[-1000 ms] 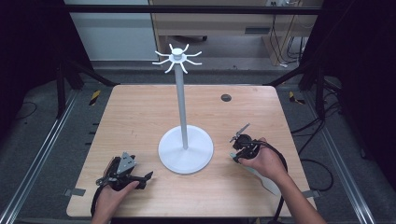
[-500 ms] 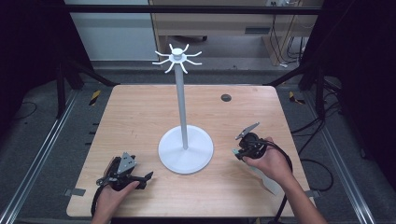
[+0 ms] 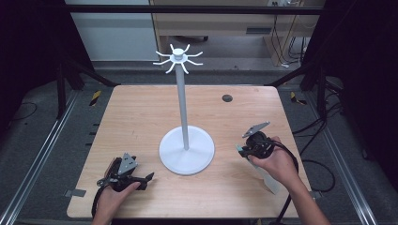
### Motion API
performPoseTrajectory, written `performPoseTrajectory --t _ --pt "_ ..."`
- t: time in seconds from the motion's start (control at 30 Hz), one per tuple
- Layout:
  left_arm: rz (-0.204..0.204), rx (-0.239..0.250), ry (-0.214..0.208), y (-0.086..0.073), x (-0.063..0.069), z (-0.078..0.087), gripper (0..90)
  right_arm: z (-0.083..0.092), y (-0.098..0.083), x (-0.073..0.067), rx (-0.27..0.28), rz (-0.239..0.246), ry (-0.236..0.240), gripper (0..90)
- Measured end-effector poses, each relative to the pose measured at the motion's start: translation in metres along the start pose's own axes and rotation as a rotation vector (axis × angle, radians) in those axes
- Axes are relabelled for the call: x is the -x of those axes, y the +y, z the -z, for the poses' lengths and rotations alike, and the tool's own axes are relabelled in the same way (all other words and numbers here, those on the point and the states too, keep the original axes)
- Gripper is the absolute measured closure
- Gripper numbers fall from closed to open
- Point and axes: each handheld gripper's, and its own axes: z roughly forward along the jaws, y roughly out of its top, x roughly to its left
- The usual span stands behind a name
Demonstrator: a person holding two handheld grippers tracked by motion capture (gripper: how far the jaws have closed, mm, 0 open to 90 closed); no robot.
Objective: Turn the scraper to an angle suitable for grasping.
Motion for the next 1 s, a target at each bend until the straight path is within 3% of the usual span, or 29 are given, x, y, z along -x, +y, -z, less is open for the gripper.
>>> performPoseTrajectory --t 0.63,1.0 --pt "0.0 0.0 -0.001 0.0 0.0 0.0 4.6 0.019 0.014 0.004 0.128 -0.005 -0.024 74.6" --pt "0.0 0.0 0.0 0.0 0.0 0.0 4.6 0.031 0.026 0.004 0.174 -0.006 -0.022 74.7"
